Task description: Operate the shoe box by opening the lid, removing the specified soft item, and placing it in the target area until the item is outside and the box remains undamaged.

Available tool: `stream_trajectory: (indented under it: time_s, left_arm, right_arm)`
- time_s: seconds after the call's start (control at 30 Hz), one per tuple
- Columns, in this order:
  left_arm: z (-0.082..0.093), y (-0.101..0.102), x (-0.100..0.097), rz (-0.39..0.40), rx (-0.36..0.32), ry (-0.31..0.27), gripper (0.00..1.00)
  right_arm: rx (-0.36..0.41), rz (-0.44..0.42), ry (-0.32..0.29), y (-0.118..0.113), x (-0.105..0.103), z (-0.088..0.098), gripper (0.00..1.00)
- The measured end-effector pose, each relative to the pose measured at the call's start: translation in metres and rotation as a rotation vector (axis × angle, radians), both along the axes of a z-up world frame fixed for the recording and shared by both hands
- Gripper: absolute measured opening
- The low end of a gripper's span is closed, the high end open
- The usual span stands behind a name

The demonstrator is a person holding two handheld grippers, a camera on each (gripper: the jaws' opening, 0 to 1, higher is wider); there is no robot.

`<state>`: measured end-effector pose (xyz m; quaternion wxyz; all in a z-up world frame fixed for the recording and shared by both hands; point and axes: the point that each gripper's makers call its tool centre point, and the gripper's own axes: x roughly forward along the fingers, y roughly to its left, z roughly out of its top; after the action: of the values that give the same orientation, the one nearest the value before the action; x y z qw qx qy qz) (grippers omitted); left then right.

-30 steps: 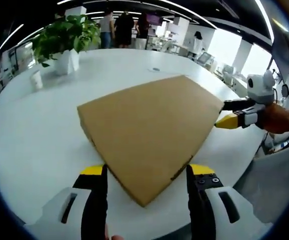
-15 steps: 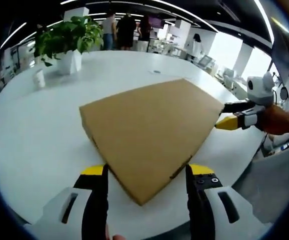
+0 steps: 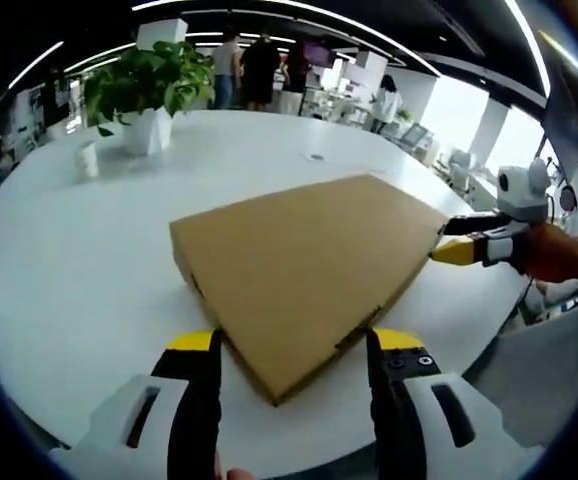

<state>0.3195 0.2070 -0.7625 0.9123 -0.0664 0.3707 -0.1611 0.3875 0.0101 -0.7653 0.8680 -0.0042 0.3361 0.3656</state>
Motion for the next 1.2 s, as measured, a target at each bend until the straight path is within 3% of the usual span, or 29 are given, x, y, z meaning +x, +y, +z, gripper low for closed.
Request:
stream_trajectory:
  time_s: [0.83, 1.2]
  left_arm:
    - [0.039, 0.008, 0.006, 0.029, -0.014, -0.101, 0.54]
    - [0.049, 0.009, 0.009, -0.029, 0.026, -0.141, 0.54]
  right_arm:
    - [0.046, -0.037, -0.064, -0.003, 0.010, 0.038, 0.58]
    - [0.063, -0.038, -0.093, -0.002, 0.016, 0.056, 0.56]
